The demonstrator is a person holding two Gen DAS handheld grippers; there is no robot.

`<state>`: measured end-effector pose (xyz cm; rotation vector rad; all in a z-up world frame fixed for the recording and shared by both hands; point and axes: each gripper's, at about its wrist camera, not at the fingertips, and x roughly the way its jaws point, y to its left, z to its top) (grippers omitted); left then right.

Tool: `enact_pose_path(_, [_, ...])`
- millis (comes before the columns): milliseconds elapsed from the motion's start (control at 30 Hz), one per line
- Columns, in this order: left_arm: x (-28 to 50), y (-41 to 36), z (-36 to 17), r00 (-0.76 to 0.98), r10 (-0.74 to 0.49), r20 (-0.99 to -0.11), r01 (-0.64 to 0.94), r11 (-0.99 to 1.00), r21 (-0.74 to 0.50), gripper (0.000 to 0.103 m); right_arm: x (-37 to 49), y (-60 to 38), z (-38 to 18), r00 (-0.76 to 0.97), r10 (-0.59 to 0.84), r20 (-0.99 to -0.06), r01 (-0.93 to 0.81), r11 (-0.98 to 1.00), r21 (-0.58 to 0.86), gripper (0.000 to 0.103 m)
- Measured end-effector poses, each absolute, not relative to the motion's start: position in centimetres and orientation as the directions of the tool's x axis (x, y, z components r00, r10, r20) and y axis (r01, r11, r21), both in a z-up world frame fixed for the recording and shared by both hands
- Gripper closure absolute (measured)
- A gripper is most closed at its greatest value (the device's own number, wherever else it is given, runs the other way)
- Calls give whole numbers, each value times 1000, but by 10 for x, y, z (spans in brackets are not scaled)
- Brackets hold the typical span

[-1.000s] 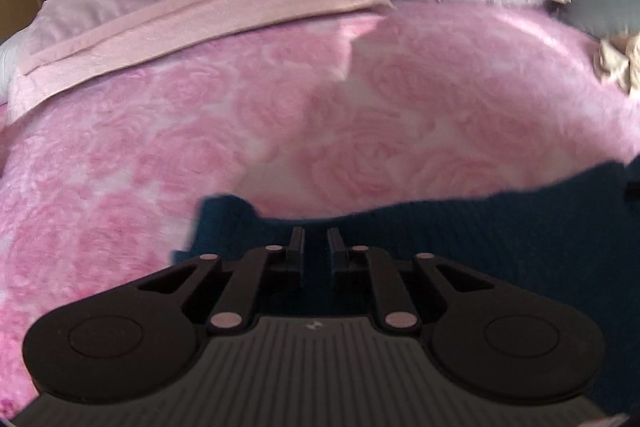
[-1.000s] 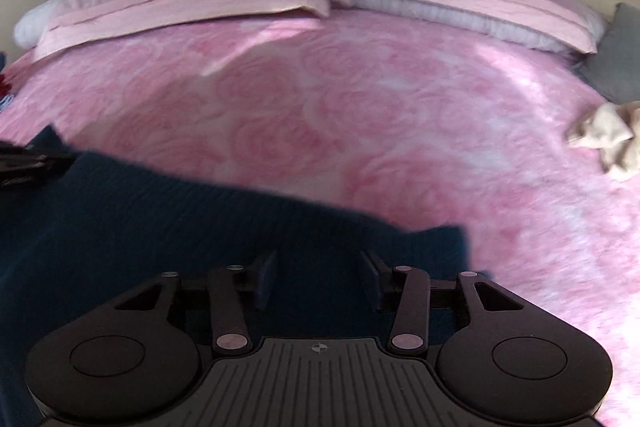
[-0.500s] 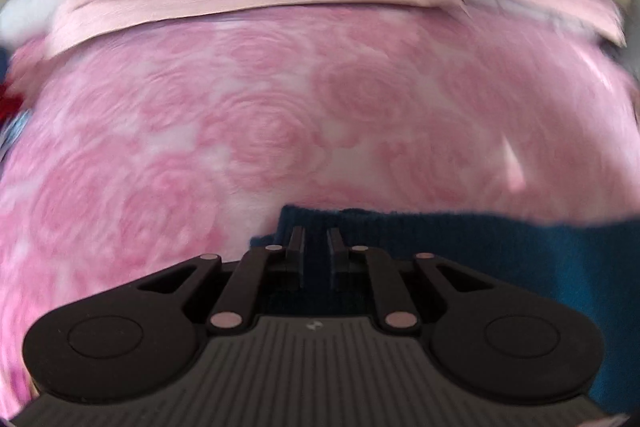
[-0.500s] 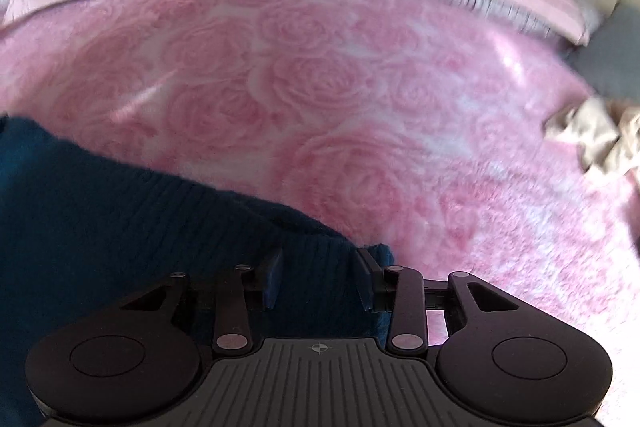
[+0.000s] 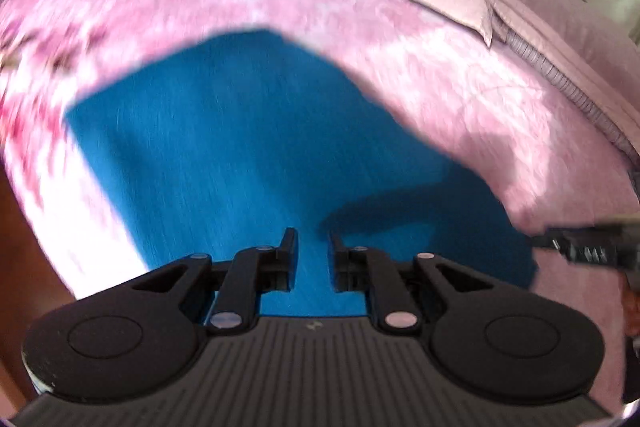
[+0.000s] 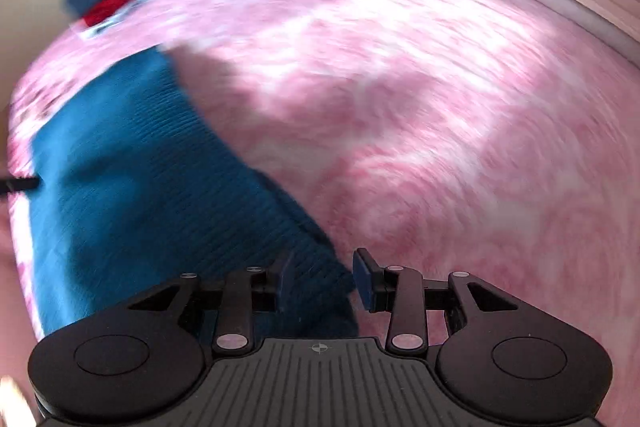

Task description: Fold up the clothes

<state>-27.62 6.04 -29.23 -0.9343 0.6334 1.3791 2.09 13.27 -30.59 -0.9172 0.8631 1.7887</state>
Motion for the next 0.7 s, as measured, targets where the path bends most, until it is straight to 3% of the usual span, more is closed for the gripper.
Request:
enact_pose_path(267, [-230, -18, -321, 60, 509, -859, -925, -295, -240, 92, 4, 128, -314, -422, 347, -837, -769, -627, 127, 66])
enact_pose_path(367, [-214, -35, -343, 43, 429, -902, -904, -367, -218, 92, 0, 129, -338, -403, 289, -868, -702, -706, 91, 66])
enact_pose_path(533, [-202, -51, -331, -1, 390, -921, -840, -499, -210, 92, 4, 132, -335, -359, 266, -894, -674, -737, 51, 65])
enact_pose_path(700, [-202, -49, -326, -20, 341, -940, -764, -611, -205, 91, 0, 124, -319, -393, 247, -886, -683, -723, 102, 65])
